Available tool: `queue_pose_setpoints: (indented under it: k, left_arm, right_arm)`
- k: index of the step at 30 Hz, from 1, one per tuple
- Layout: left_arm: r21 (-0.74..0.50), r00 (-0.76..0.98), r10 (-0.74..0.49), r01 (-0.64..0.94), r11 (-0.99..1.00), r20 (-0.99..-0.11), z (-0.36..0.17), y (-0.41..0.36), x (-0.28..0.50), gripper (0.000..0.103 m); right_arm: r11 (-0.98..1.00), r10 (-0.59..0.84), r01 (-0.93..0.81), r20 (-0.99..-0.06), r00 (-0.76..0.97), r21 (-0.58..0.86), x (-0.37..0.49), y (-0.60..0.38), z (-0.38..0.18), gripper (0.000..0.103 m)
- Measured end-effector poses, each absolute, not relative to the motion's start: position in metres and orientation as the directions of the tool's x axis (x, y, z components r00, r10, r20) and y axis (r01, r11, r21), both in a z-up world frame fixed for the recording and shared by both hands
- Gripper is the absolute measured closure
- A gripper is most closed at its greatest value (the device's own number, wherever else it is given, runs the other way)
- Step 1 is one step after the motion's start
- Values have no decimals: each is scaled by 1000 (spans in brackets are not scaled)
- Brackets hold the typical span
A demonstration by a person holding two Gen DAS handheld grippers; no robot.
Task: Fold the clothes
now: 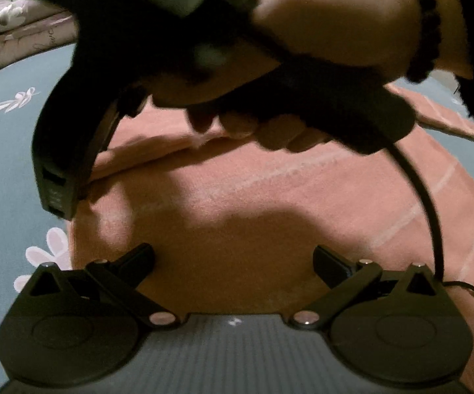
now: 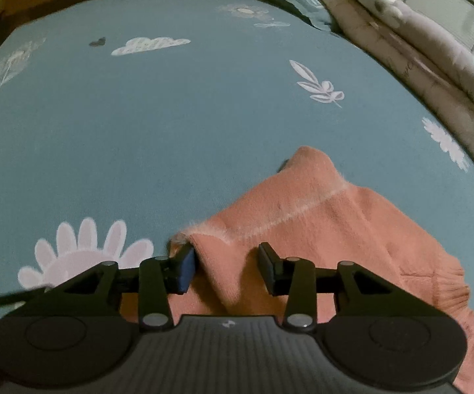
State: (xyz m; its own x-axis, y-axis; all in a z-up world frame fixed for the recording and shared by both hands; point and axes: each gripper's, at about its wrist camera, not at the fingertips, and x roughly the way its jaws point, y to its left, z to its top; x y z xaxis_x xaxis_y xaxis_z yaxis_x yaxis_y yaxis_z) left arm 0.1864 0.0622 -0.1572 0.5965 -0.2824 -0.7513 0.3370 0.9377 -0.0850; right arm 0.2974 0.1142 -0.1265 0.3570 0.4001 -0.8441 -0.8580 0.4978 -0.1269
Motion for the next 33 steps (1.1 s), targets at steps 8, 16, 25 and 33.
queue_pose_setpoints:
  k: [8,16,25,33]
  left_arm:
    - [-108,593,-299,336,936,-748,-155,67,185,1]
    - [-91,595,-293,346,934,-748,-155,57,184,1]
    - [-131,589,-319,339,932,-742,-153,62,185,1]
    - [-106,591,-309,352,930,-745,-156,55,186,1]
  right_arm:
    - [585,496,-810,-773,395,-38,319,105,-88,53]
    - [660,402,-745,-790,462,-100,355,135,-129,71]
    - [702,450,-712,-760,470,-24,364,125,-110,71]
    - [711,411,-702,-786,462,-40,384,136,-120,82]
